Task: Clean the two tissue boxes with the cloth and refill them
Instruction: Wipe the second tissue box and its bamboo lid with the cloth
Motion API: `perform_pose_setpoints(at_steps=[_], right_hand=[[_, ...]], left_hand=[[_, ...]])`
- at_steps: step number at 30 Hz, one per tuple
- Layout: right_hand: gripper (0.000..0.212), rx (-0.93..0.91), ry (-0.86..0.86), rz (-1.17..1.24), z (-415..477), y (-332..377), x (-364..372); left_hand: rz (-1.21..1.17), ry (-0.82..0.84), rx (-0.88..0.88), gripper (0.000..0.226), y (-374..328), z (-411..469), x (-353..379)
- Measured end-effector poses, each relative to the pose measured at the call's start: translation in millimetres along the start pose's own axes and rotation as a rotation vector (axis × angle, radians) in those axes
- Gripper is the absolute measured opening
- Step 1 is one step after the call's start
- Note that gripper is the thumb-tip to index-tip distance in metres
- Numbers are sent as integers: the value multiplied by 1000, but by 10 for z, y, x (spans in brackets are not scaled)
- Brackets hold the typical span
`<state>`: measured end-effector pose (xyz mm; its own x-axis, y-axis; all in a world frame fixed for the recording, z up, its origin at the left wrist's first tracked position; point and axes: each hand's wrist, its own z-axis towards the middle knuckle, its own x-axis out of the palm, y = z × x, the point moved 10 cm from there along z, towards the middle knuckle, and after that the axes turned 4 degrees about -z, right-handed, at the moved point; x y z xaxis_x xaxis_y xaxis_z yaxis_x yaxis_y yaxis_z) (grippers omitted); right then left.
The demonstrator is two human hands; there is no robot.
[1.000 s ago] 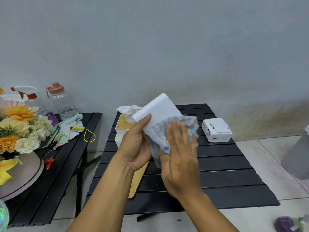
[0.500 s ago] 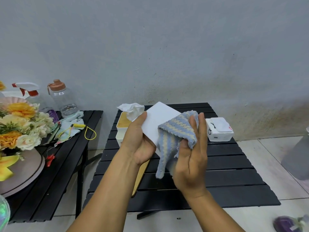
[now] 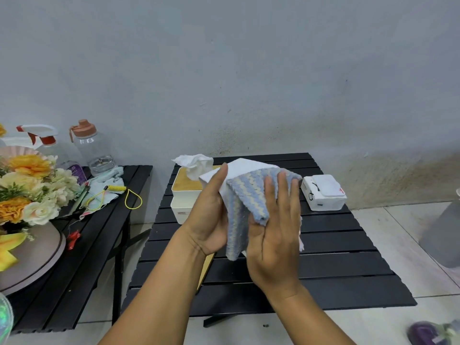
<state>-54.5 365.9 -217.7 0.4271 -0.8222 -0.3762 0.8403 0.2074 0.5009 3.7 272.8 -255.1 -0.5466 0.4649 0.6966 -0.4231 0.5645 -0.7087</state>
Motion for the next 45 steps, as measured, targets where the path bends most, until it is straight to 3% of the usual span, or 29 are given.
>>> perform_pose_setpoints(at_steps=[4, 7, 11, 16, 21, 22, 24, 25, 28, 32, 35, 36, 39, 42, 45], right_hand=[[58, -5, 102, -126, -119, -41, 142], [56, 76, 97, -89, -138, -124, 155], [56, 153, 118, -20, -30, -165, 201], [59, 38, 241, -80, 193, 2, 309], [53, -88, 221, -213, 35, 169, 247], [55, -104, 224, -236, -46, 191, 239], [61, -102, 229, -261, -160, 203, 227], [61, -96, 223, -269, -168, 200, 218], [53, -63, 194, -266, -26, 166, 232], [58, 5, 233, -234, 239, 113, 326], [58, -88, 290, -242, 131, 244, 376], [58, -143, 312, -249, 31, 291, 389], [58, -193, 320, -293, -140, 236, 375], [55, -151, 279, -359, -28, 145, 352], [55, -152, 343, -481, 88, 168, 483]], left_hand=[[-44, -116, 134, 72, -184, 63, -226], [-2, -169, 235, 68, -336, 21, -306], [88, -198, 188, 68, -276, 35, -367], [128, -213, 118, 57, -173, 80, -504], [144, -345, 160, 39, -246, 53, -655], [101, -364, 170, 41, -279, 52, -688], [68, -362, 145, 74, -279, 60, -696], [72, -360, 141, 77, -271, 63, -670], [145, -355, 179, 39, -311, 55, -649], [157, -299, 155, 43, -218, 37, -533], [146, -303, 136, 27, -278, 48, -546], [154, -330, 130, 28, -323, 50, -582], [42, -371, 0, 72, -226, 42, -622], [66, -366, 24, 69, -221, 14, -541], [91, -363, 20, 66, -179, -17, -456]])
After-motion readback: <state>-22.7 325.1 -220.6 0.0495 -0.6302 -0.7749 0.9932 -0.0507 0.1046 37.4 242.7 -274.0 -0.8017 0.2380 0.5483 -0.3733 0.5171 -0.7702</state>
